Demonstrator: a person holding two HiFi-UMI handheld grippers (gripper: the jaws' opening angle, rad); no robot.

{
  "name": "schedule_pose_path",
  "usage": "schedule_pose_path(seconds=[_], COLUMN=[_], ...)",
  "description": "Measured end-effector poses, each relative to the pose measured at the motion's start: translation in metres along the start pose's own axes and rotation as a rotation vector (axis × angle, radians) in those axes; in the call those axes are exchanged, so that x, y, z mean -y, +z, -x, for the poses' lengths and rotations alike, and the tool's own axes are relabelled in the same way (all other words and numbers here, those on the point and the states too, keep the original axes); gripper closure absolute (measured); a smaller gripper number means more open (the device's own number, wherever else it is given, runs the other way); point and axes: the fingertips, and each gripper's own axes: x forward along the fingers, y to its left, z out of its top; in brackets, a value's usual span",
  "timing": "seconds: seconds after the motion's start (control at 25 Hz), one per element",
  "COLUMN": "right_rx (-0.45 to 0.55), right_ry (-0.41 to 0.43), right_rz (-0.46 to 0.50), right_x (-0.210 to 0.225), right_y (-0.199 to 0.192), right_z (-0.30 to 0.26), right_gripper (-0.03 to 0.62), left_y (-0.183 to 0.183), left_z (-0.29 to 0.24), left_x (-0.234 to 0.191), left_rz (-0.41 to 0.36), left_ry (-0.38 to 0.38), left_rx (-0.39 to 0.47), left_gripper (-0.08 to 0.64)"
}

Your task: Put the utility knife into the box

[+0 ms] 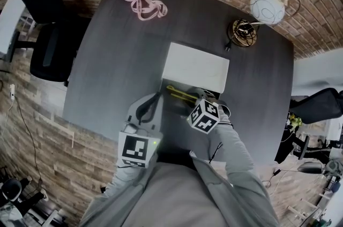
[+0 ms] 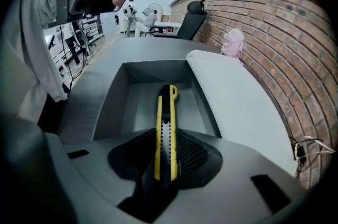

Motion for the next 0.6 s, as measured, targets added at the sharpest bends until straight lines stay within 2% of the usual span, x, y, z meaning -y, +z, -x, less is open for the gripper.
schedule_pose_path(seconds=[0.36,0.6], right_rx=[0.009,0.014], right_ry=[0.022,0.034], right_rz=[-0.041,-0.063], right_x=[0.0011,0.0008], right_y=[-0.0012,-0.0016], right_z=[-0.0002,-0.0010], right_gripper=[0.465,0.465], left_y=[0.0022,0.0017], left_z=[0.0006,0.0020], left_x=[-0.0007,-0.0010], left_rz=[-0.004,0.021], left_ry=[-0.002,0.005], left_rx=[0.005,0.002], left_gripper=[0.540,0.540])
